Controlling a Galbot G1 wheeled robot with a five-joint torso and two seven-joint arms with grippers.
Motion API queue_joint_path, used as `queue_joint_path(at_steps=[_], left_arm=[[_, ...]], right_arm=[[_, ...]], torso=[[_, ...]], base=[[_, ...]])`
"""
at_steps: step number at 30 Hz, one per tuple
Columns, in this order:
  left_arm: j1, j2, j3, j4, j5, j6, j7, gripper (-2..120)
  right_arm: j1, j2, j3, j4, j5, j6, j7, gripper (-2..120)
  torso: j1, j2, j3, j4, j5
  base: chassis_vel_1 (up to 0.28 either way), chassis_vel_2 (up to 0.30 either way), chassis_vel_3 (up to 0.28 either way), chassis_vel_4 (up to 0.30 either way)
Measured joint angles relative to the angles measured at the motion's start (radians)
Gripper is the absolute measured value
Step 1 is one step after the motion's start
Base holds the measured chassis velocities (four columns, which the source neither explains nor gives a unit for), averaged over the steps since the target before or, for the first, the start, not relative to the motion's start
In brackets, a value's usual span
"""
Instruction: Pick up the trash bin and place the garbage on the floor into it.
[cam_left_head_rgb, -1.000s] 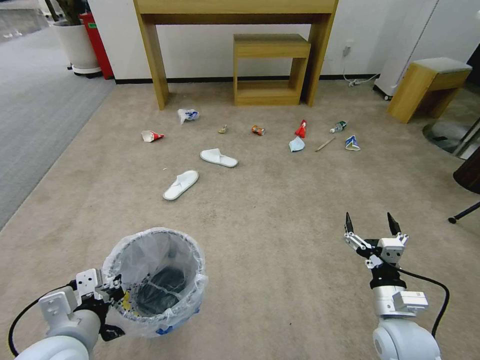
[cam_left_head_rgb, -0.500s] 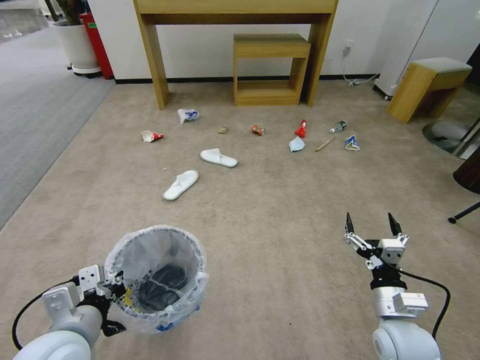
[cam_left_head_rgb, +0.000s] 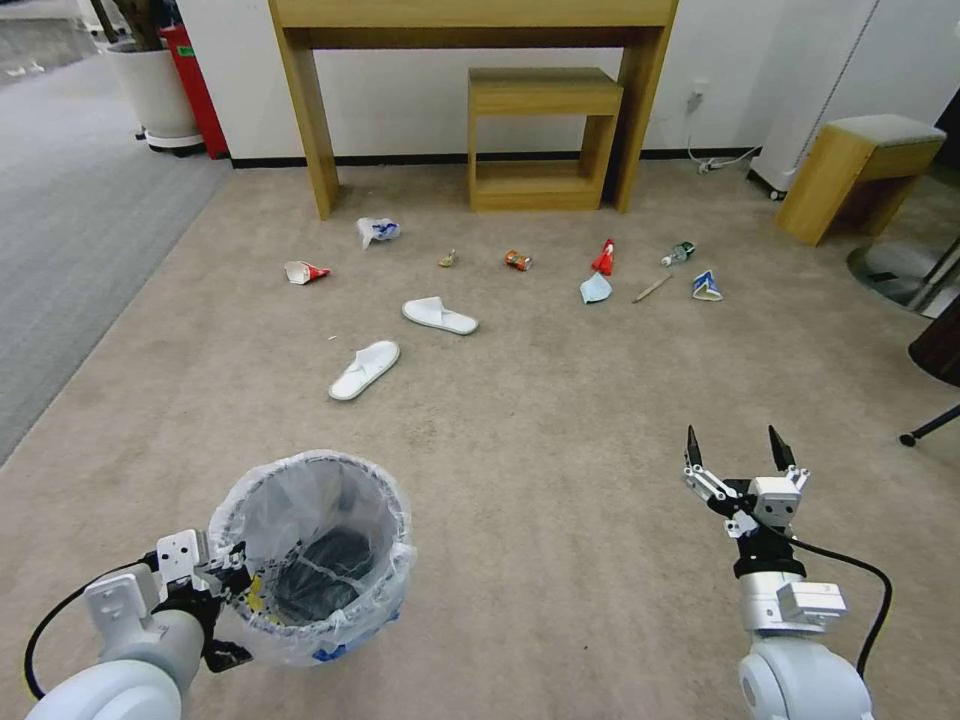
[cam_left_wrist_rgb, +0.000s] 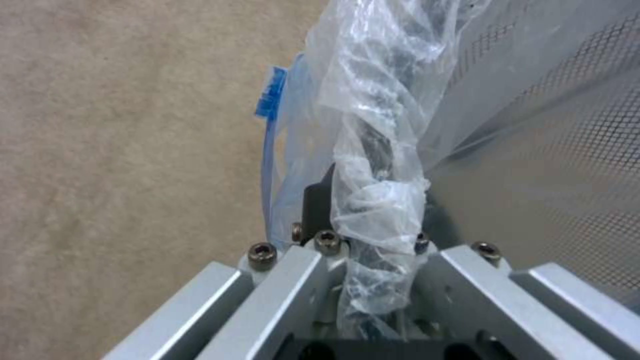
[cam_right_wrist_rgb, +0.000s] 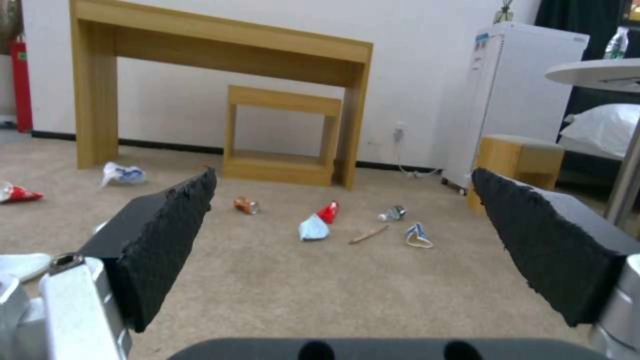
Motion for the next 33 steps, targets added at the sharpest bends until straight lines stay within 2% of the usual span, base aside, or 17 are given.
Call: queue_joint_path(at_steps=[26,33], left_arm=[[-0.012,-0.015,0.005,0.014,0.007,-0.004,0.000,0],[-0.016,-0.019,0.006,0.020,0.008,-0.005,0.000,0]], right_arm=[[0.010,0.001,-0.010,-0.021,-0.001,0.013,-0.009,98],[0.018,0.000,-0.014,-0.035,0.003,0.031,-0.022,98]], torso=[[0.000,0.000,0.000,0.0001,0.0006],[0.000,0.000,0.000,0.0002,-0.0001]], base=[[0.232,0.226,-0.220,-0.231],[0.166,0.167,-0.178,-0.156]])
